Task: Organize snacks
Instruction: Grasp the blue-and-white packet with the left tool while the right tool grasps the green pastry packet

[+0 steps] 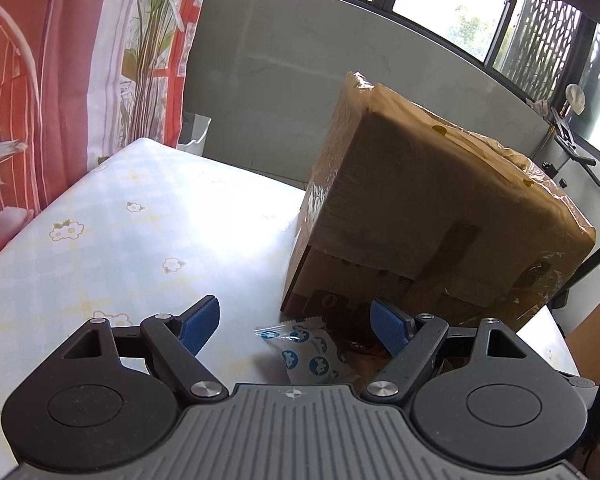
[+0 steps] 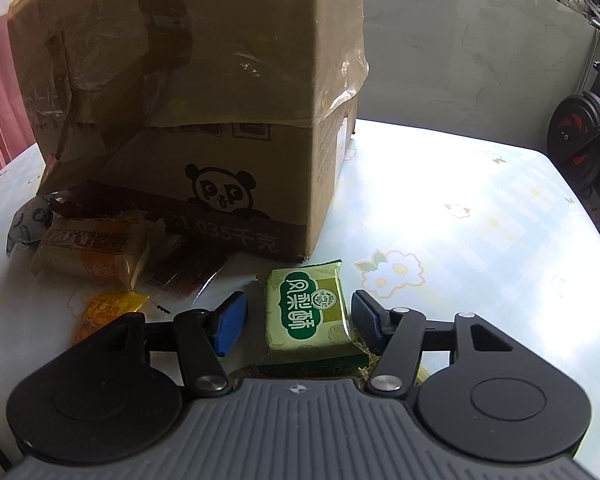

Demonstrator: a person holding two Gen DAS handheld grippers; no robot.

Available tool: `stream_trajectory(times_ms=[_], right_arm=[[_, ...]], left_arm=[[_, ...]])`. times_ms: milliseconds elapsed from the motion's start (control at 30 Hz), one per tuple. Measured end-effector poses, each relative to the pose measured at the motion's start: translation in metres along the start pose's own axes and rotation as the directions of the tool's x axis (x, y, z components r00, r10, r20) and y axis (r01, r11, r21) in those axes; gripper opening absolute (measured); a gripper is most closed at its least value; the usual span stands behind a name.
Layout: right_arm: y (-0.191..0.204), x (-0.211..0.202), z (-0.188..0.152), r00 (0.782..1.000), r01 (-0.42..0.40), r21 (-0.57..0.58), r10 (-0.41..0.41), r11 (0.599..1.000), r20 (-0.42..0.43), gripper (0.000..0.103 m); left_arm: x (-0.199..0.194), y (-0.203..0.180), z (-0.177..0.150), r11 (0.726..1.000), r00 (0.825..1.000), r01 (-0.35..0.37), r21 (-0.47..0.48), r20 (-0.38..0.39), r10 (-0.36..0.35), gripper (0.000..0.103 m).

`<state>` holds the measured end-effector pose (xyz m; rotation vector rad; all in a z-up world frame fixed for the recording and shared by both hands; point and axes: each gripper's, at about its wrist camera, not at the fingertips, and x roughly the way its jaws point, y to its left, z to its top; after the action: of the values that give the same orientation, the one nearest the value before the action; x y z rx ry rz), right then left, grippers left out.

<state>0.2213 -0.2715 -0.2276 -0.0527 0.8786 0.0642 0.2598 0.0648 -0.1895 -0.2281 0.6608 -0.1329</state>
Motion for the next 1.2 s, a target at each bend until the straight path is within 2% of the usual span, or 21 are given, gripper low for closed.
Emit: stream_trajectory(times_ms=[67,133,200,500,633,933,1200], right_arm=[[0.003,0.001,0.001,1.0,0.018,-0.008,-0.018,1.0,0.002,0.056],[0.002,-0.001,0.0,1.0,0.026,0.004,-0.026,1.0,0.006,0.044],[0.006,-0.003,0.0,0.999,0.048,0.02,-0.048,0.999,0.006,0.042],[0.042,-0.024,-0.019,0.998,-0.017,0.043,0.015,0.999,0.06,0.042],[0.048,-0.027,-0.031,0.997,-0.013,0.039,0.01,0.999,0.081,0.042],[0.054,-0.023,-0.035,0.995,-0.014,-0.015,0.015,1.0,0.097,0.042],[0.049,-0.023,-0.035,0.993,-0.023,0.011,0.022,1.0,0.112,0.042]], left_arm=[[0.0,0.0,-0.001,1.0,1.0,0.0,0.002,-0.005,0.0,0.084],[0.001,-0.001,-0.002,1.0,1.0,0.002,0.006,-0.011,-0.002,0.084],[0.002,-0.001,-0.004,1.0,1.0,0.001,0.008,-0.018,0.0,0.084],[0.018,-0.002,-0.015,1.0,0.997,-0.003,0.006,-0.08,0.003,0.084],[0.023,-0.005,-0.018,1.0,0.995,-0.002,0.022,-0.102,0.005,0.084],[0.051,-0.017,-0.019,0.999,0.988,-0.021,0.047,-0.152,0.027,0.084],[0.089,-0.024,-0.025,0.994,0.975,-0.107,0.035,-0.192,0.112,0.081]])
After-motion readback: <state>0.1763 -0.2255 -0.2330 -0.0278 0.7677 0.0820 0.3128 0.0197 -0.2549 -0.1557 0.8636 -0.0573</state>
